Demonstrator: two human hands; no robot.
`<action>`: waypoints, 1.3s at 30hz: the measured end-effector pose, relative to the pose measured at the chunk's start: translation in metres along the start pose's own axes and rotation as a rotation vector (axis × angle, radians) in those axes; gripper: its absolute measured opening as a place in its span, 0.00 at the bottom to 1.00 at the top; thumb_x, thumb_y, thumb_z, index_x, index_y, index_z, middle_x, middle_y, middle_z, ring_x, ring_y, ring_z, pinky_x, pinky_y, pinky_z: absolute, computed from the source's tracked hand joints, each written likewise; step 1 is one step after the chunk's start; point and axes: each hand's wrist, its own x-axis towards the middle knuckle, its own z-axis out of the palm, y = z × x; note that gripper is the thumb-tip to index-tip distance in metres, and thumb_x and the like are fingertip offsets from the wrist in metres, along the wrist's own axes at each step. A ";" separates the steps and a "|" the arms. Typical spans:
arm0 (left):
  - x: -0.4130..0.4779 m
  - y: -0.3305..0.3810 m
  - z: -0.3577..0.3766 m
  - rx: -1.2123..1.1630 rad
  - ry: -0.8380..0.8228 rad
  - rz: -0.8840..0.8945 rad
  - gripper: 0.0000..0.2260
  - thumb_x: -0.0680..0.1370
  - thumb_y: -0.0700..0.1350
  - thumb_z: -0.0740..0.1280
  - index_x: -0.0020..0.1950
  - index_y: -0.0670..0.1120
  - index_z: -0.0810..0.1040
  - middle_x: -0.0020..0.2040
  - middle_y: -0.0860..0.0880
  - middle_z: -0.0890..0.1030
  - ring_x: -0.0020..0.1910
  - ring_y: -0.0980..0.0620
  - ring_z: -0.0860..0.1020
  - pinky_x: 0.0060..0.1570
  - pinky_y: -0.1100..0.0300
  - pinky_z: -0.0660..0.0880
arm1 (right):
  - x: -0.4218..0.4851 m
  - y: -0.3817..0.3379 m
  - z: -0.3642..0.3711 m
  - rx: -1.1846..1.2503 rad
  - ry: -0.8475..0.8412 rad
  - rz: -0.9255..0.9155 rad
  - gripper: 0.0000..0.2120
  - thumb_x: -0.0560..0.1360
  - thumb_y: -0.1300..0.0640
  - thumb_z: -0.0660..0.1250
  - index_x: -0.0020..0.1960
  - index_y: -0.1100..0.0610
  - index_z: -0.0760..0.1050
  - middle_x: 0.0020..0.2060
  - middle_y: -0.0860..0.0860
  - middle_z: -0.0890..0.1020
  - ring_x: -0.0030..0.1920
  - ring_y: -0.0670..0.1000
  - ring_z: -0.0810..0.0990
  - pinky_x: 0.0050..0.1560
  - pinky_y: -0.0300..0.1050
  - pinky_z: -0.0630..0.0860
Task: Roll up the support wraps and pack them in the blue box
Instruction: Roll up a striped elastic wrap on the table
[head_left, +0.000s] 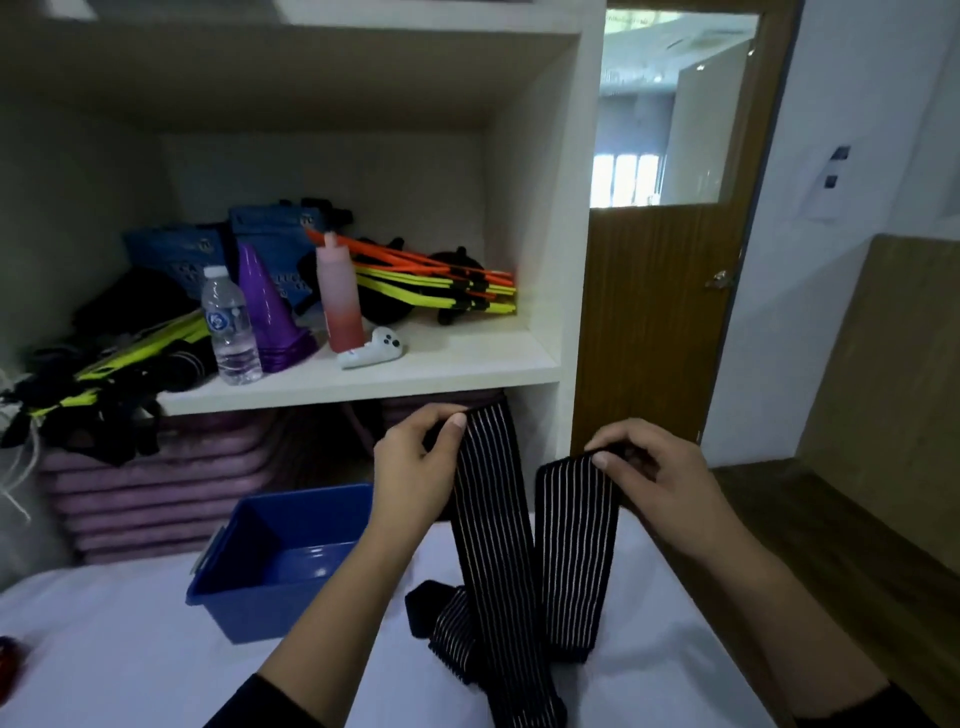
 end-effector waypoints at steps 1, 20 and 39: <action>0.007 0.009 -0.002 -0.002 -0.004 0.022 0.08 0.78 0.45 0.64 0.44 0.57 0.79 0.41 0.53 0.83 0.43 0.49 0.81 0.48 0.47 0.77 | 0.006 -0.008 -0.001 0.025 -0.009 -0.007 0.07 0.74 0.53 0.65 0.48 0.53 0.79 0.44 0.48 0.81 0.46 0.48 0.78 0.48 0.43 0.76; 0.030 0.055 -0.027 -0.416 -0.316 -0.173 0.11 0.81 0.44 0.59 0.57 0.49 0.79 0.26 0.53 0.77 0.22 0.59 0.73 0.21 0.67 0.68 | 0.065 -0.065 0.045 0.299 0.101 -0.020 0.05 0.73 0.63 0.69 0.48 0.57 0.79 0.44 0.49 0.83 0.47 0.45 0.82 0.48 0.35 0.78; 0.015 0.028 -0.029 -0.476 0.092 -0.139 0.08 0.76 0.46 0.67 0.43 0.43 0.83 0.40 0.43 0.84 0.40 0.49 0.81 0.43 0.54 0.77 | 0.069 -0.073 0.072 0.545 0.043 0.145 0.08 0.73 0.60 0.69 0.52 0.56 0.79 0.46 0.51 0.85 0.47 0.47 0.84 0.41 0.40 0.81</action>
